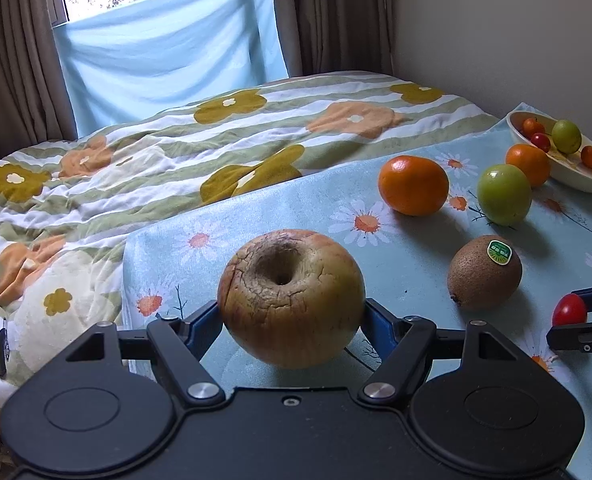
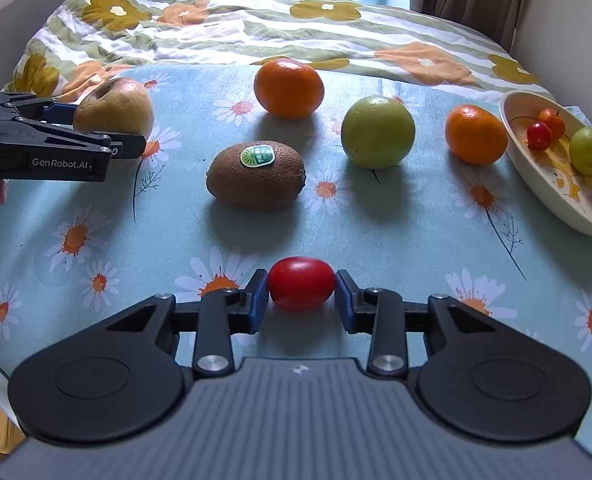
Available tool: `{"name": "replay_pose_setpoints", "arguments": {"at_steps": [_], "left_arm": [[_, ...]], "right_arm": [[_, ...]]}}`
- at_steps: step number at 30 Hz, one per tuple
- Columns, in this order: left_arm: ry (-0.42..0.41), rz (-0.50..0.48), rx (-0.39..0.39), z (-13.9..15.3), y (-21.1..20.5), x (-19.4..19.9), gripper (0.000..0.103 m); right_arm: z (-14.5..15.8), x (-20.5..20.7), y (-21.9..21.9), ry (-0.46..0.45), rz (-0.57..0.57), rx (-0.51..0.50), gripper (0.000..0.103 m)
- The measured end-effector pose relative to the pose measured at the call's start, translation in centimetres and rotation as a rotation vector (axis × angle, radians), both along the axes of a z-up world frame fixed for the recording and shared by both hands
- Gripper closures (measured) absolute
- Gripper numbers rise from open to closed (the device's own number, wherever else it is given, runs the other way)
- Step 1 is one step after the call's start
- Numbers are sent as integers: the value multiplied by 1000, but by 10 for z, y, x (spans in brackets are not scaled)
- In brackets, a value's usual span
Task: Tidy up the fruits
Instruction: 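Close the right tool on the red tomato on the cloth, then carry the apple with the left tool while the right tool carries the tomato to the bowl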
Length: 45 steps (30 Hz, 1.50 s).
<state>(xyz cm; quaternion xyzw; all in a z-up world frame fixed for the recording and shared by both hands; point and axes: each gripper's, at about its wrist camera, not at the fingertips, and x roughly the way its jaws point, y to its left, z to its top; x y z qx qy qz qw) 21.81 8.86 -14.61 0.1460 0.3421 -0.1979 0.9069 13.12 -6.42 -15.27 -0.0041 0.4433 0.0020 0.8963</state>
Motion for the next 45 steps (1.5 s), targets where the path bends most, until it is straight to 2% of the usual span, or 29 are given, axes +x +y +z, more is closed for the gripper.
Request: {"name": "replay_pose_setpoints", "arguments": {"at_steps": [10, 21, 35, 45], "left_arm": [[-49, -5, -19, 18, -1, -8, 25], [-81, -32, -43, 53, -30, -30, 25], [-102, -34, -83, 96, -122, -61, 25], [-120, -45, -94, 110, -198, -75, 24]], "right_arm": [[11, 0, 1, -35, 7, -6, 53], [48, -6, -28, -103, -16, 13, 53], [93, -27, -126, -164, -16, 6, 53], [109, -36, -209, -191, -9, -1, 53]]}}
